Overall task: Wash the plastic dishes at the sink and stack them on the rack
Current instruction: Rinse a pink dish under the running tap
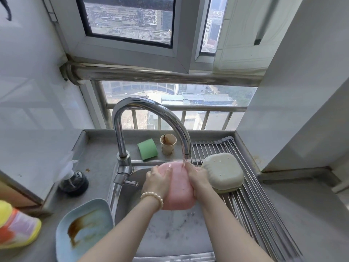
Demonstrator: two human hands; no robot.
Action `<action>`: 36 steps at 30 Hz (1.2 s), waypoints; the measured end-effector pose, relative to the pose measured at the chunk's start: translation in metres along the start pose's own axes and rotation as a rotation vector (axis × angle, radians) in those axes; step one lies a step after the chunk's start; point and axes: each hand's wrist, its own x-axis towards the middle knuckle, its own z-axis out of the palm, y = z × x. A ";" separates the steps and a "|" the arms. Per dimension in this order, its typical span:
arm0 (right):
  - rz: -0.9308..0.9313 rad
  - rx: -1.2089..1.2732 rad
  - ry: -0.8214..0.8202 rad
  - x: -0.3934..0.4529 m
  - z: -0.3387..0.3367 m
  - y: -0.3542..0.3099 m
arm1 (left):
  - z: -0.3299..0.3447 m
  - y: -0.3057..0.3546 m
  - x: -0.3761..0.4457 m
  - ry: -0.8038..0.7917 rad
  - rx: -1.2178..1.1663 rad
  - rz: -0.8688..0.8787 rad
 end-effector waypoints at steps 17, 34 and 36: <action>0.088 0.416 0.244 -0.010 -0.035 0.020 | 0.017 0.023 -0.001 -0.067 -0.176 0.137; 0.034 0.441 0.243 -0.011 -0.027 -0.001 | 0.016 0.027 0.033 -0.073 -0.732 -0.393; 0.037 0.448 0.280 -0.008 -0.028 -0.005 | 0.018 0.039 0.014 0.036 -0.398 -0.203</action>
